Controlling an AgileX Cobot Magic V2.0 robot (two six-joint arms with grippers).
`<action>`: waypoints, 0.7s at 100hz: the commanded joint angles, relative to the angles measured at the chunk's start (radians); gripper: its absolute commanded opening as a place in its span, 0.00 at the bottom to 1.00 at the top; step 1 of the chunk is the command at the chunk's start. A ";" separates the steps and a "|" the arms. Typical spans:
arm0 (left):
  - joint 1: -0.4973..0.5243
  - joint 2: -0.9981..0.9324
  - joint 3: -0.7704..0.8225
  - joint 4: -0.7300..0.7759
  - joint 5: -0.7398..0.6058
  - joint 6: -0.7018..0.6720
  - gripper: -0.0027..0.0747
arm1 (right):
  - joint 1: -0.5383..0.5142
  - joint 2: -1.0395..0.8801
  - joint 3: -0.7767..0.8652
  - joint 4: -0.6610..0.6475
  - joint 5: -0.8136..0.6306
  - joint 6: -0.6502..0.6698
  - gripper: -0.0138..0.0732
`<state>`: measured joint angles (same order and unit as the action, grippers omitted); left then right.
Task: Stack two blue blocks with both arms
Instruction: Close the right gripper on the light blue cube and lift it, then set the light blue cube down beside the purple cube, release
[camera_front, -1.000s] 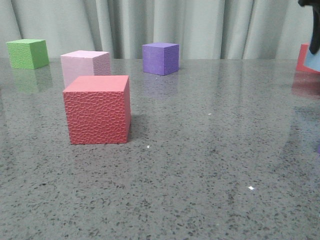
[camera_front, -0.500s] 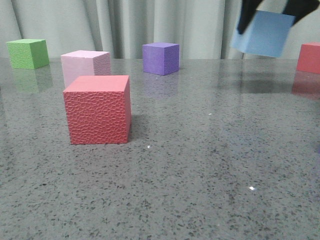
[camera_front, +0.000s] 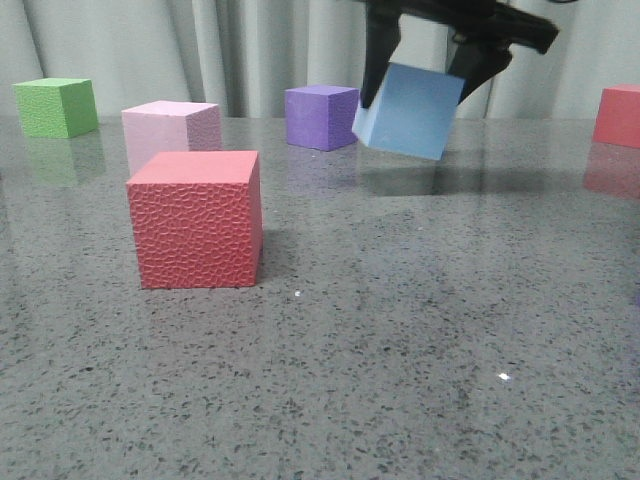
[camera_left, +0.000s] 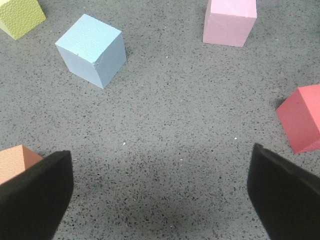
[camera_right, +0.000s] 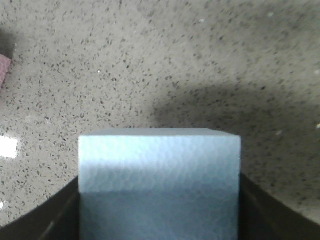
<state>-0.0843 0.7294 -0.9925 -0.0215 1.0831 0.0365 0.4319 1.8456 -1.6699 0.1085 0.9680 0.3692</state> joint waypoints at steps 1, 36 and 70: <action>0.001 0.006 -0.034 -0.008 -0.062 -0.004 0.90 | 0.015 -0.038 -0.038 -0.021 -0.048 0.044 0.59; 0.001 0.006 -0.034 -0.008 -0.062 -0.004 0.90 | 0.036 -0.026 -0.038 -0.088 -0.103 0.134 0.59; 0.001 0.006 -0.034 -0.008 -0.062 -0.004 0.90 | 0.036 -0.019 -0.037 -0.109 -0.099 0.160 0.59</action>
<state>-0.0843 0.7294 -0.9925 -0.0215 1.0831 0.0365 0.4698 1.8728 -1.6704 0.0152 0.9072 0.5243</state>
